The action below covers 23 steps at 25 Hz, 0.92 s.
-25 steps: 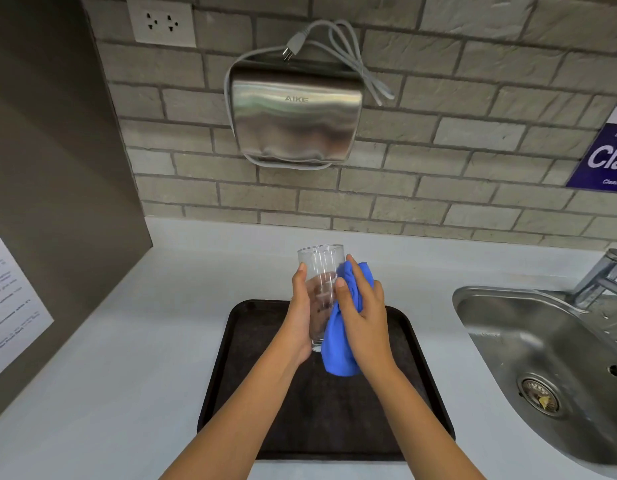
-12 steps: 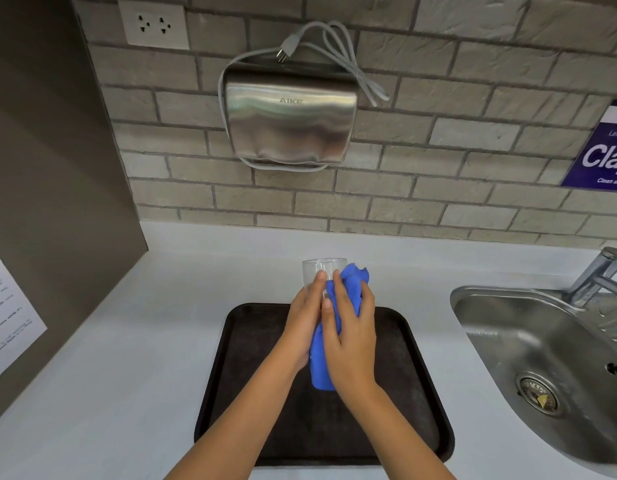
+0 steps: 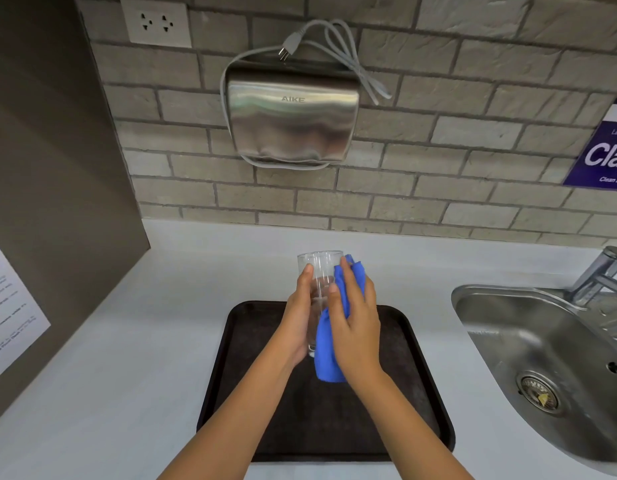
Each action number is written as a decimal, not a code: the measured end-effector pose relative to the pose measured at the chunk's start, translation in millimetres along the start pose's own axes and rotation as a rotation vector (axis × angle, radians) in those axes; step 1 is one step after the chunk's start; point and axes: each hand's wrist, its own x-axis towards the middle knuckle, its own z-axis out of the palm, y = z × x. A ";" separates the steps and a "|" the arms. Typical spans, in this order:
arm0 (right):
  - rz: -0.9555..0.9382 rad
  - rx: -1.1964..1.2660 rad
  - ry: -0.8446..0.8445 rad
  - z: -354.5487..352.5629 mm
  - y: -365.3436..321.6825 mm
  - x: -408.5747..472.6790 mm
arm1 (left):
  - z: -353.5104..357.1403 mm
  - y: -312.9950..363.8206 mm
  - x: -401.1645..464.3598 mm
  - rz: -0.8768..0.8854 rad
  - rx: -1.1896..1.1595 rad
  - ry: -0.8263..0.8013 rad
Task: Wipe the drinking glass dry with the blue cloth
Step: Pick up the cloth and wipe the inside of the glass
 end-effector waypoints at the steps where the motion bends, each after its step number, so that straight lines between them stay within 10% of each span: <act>1: 0.050 0.087 -0.025 -4.0 -1.4 6.1 | -2.0 0.6 0.6 -0.002 -0.016 -0.017; 9: 0.174 0.308 -0.089 -12.5 3.6 5.5 | 1.6 20.6 6.4 -0.022 -0.130 0.067; 16: 0.227 0.213 0.032 -10.1 14.0 1.5 | 27.7 -6.6 -12.6 0.275 0.393 0.325; 23: -0.082 -0.080 0.096 4.5 7.3 -19.0 | 12.7 -5.4 -13.1 0.116 0.142 0.109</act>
